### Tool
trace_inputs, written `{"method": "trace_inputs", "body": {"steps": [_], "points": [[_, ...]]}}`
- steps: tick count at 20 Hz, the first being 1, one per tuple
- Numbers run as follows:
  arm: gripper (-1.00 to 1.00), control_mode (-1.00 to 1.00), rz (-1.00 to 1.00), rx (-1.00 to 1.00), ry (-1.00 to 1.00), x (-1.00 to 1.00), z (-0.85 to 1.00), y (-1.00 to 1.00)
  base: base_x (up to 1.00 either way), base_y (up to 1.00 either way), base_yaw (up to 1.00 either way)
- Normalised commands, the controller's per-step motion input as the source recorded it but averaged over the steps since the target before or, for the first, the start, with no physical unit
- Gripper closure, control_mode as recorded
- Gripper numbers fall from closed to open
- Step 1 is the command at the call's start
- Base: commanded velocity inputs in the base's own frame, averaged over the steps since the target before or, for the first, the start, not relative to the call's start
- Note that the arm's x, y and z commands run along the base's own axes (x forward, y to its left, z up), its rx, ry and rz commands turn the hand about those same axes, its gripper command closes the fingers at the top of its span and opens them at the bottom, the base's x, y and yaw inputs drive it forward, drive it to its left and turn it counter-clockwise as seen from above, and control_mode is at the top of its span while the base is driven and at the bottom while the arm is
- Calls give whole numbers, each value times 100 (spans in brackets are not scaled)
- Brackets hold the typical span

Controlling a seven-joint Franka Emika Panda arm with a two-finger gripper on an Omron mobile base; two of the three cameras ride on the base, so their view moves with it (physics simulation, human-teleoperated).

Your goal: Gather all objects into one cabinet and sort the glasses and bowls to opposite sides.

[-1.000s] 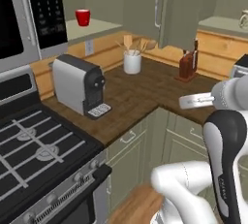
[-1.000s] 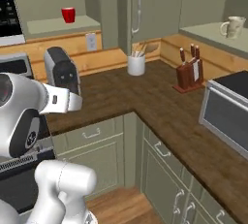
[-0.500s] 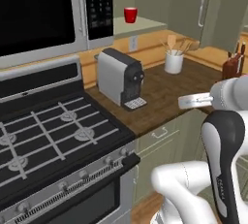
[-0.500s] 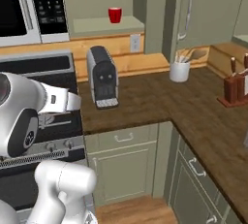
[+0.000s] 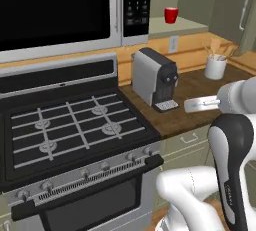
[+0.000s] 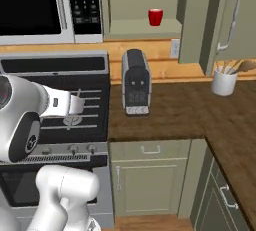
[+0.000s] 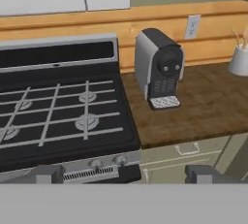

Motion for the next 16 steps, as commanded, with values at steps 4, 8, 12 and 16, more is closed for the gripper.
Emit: {"method": "trace_inputs", "body": {"steps": [4, 8, 12, 16], "points": [[-100, 100, 0, 0, 0, 0, 0, 0, 3, 8, 13], [-100, 100, 0, 0, 0, 0, 0, 0, 0, -38, 42], [-100, 100, 0, 0, 0, 0, 0, 0, 0, -51, 17], [-100, 100, 0, 0, 0, 0, 0, 0, -1, -57, 7]]}}
